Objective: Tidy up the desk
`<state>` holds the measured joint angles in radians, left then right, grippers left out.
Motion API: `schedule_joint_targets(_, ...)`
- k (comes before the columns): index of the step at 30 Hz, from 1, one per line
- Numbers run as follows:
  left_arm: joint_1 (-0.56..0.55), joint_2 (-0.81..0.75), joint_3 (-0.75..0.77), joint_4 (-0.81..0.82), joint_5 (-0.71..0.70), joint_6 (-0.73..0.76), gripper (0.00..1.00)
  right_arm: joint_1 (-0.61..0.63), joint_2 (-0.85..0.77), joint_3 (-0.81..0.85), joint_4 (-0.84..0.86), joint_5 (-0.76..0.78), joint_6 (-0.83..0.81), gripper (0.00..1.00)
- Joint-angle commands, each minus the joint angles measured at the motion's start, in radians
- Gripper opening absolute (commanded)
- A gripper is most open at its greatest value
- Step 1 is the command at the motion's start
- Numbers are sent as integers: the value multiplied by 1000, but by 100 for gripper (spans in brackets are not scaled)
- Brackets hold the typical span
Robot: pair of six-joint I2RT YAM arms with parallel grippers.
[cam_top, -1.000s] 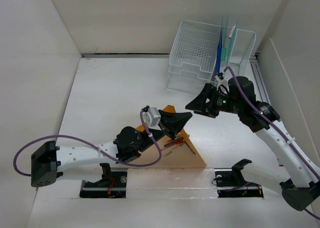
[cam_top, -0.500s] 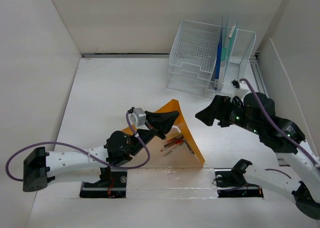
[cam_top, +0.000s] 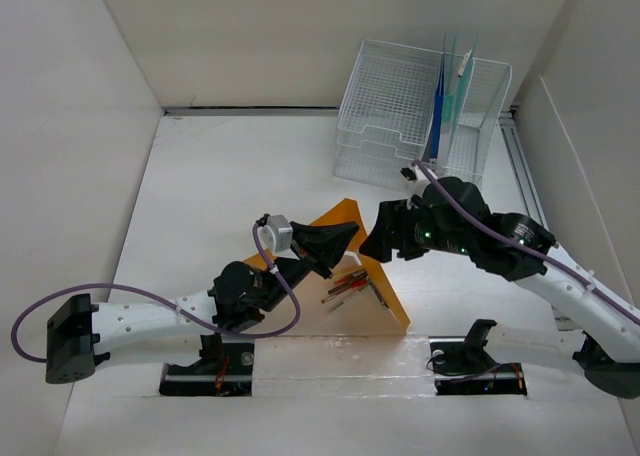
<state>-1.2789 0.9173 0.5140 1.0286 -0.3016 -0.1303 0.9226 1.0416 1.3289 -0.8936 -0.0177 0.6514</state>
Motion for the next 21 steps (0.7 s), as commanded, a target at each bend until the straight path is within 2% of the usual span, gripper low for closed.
schedule_joint_targets(1,1,-18,17,41,-11,9,0,16,-34,49,-31,97,20,74)
schedule_joint_targets(2,1,-20,21,39,-11,8,0,16,-35,49,-44,114,24,63)
schedule_joint_targets(5,1,-34,56,5,-21,11,0,16,-25,56,-71,209,25,43)
schedule_joint_targets(6,1,-44,69,-24,-21,12,0,16,-22,58,-76,237,27,32)
schedule_joint_targets(8,1,-54,113,-47,-24,17,0,16,-2,67,-97,312,10,25)
schedule_joint_targets(10,1,-57,152,-116,-27,17,0,16,21,67,-108,385,-12,24)
schedule_joint_targets(11,1,-58,193,-137,-25,17,2,16,24,66,-110,401,-21,15)
schedule_joint_targets(14,1,-66,247,-200,-24,-5,16,16,9,37,-67,444,-42,5)
schedule_joint_targets(15,1,-72,257,-220,-22,-12,21,16,5,30,-56,449,-51,4)
schedule_joint_targets(16,1,-74,283,-234,-21,-20,31,16,2,26,-45,450,-58,5)
schedule_joint_targets(18,1,-81,319,-292,-24,-32,37,16,5,26,-33,459,-65,0)
schedule_joint_targets(19,1,-87,351,-314,-27,-35,46,16,3,29,-27,455,-64,0)
schedule_joint_targets(21,1,-109,380,-366,-37,-34,53,16,-26,26,8,446,-68,0)
